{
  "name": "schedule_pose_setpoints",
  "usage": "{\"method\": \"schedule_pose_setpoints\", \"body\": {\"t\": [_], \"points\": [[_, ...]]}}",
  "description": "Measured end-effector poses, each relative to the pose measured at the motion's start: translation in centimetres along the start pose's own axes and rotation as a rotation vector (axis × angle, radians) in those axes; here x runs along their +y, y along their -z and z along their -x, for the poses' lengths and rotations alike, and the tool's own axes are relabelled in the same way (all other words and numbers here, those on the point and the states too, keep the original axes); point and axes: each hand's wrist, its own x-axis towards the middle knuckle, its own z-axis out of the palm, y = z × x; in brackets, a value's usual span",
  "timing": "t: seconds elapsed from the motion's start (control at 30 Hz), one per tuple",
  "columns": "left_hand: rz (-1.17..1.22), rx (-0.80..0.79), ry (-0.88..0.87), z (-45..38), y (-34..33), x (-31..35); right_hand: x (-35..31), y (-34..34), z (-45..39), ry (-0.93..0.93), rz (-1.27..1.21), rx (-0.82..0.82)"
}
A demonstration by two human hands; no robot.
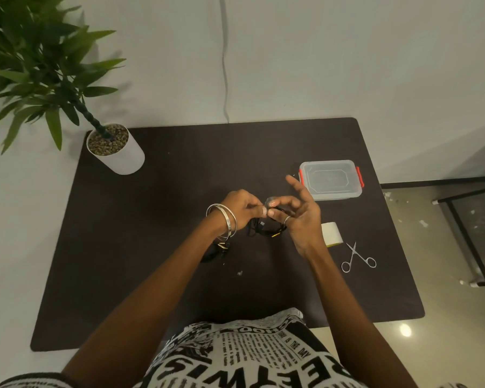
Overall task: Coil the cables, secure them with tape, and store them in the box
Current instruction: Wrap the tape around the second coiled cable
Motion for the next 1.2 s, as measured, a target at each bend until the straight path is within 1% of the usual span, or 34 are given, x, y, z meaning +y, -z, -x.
{"method": "schedule_pose_setpoints", "body": {"t": [0.27, 0.47, 0.57, 0.7, 0.77, 0.87, 0.93, 1.0, 1.07, 1.2], "points": [[0.016, -0.022, -0.013, -0.1, 0.3, -0.6, 0.2, -0.5, 0.1, 0.044, 0.092, 0.021], [0.011, -0.027, -0.017, -0.1, 0.1, -0.6, 0.4, -0.4, 0.1, 0.064, 0.285, 0.035], [-0.005, -0.003, -0.03, 0.1, -0.5, -0.5, 0.6, -0.4, 0.2, 0.083, 0.368, 0.061], [0.063, 0.064, -0.029, 0.1, -1.3, -0.7, 0.6, -0.5, 0.4, 0.126, 0.416, 0.112], [0.057, 0.103, -0.028, 0.1, -1.5, -0.9, 0.8, -0.7, 0.4, 0.138, 0.433, 0.119], [0.07, 0.154, -0.076, 0.1, -1.8, -1.0, 1.1, -1.0, 0.5, 0.088, 0.453, 0.186], [0.118, 0.175, -0.098, 0.2, -1.9, -1.1, 1.2, -1.0, 0.6, 0.001, 0.406, 0.248], [0.158, 0.191, -0.087, 0.3, -2.1, -1.4, 1.2, -1.0, 0.9, -0.036, 0.379, 0.299], [0.169, 0.195, -0.067, 0.2, -2.3, -1.8, 1.1, -1.1, 1.2, -0.011, 0.399, 0.301], [0.136, 0.212, -0.07, 0.0, -2.6, -1.7, 1.5, -1.1, 1.7, 0.118, 0.526, 0.226]]}}
